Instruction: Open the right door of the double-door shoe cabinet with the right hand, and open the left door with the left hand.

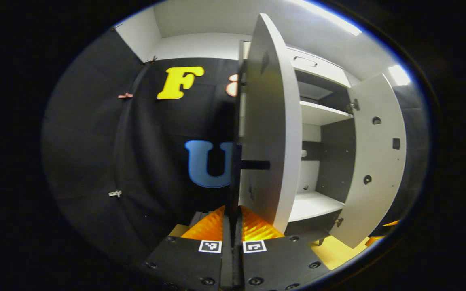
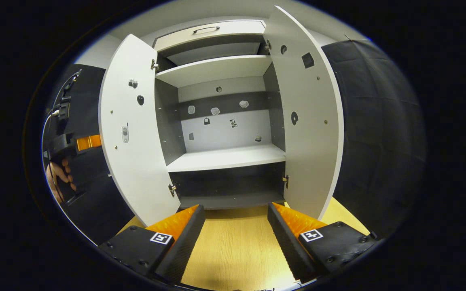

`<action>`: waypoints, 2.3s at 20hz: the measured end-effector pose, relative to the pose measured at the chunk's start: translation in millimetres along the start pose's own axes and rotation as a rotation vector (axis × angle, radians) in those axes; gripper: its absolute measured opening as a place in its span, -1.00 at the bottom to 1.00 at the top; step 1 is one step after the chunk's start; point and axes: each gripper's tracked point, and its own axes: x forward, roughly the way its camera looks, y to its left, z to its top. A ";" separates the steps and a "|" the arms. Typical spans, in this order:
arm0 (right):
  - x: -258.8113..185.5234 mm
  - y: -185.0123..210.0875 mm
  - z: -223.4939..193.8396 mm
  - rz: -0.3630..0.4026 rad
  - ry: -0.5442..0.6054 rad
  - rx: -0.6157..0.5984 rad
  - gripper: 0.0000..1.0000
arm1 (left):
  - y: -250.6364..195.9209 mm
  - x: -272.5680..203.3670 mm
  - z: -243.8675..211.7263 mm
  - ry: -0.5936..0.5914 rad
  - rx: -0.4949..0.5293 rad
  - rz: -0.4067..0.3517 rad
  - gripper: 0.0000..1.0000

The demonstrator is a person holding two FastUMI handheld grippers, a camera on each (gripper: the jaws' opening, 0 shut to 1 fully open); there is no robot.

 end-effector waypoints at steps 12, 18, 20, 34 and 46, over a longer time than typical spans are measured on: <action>-14.7 -9.5 45.6 -0.044 -0.082 0.033 0.97 | 6.9 -27.6 -8.0 0.027 -0.072 -0.019 -0.89; -16.8 -49.5 91.4 -0.102 -0.144 -0.030 0.97 | -2.6 -76.0 5.2 0.004 -0.136 -0.022 -0.98; -18.8 -59.1 105.3 -0.104 -0.171 -0.018 0.97 | -10.5 -90.9 1.5 0.002 -0.166 0.000 -0.80; -74.8 -128.5 103.0 0.078 -0.175 -0.035 0.97 | -145.2 -170.7 -15.1 -0.015 -0.077 0.178 0.88; -64.7 -122.5 83.3 0.107 -0.118 -0.005 0.97 | -157.3 -184.9 -21.6 -0.003 0.047 0.211 0.89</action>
